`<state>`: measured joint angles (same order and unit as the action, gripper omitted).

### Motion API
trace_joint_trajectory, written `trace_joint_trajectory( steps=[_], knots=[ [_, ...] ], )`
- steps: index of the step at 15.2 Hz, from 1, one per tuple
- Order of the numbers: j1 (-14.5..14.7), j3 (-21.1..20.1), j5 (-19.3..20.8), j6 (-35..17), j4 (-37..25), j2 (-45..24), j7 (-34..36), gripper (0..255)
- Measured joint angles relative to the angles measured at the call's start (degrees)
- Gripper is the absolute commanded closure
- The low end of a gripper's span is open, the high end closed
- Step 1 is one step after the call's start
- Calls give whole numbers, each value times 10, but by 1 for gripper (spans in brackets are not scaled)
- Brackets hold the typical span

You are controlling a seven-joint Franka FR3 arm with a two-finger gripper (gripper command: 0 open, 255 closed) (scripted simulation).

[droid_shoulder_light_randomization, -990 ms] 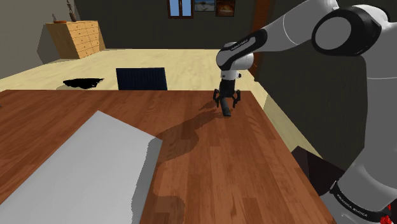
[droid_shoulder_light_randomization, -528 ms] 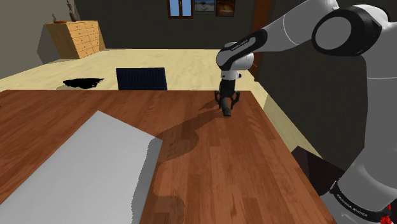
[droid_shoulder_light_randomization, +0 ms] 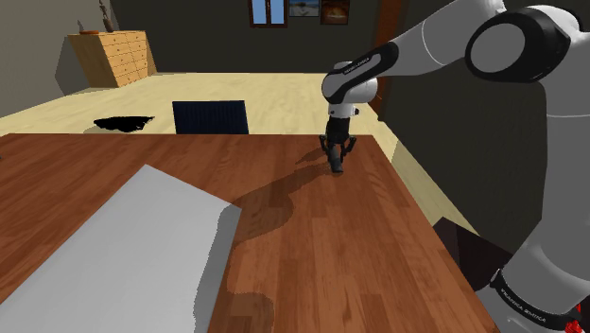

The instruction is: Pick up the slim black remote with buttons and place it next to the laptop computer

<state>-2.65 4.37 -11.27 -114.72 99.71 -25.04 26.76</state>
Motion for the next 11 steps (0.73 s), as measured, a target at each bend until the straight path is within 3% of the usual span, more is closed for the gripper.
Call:
trace_joint_trajectory(
  steps=[11],
  knots=[
    [-1,2,5,56,-29,24,8,255]
  ],
)
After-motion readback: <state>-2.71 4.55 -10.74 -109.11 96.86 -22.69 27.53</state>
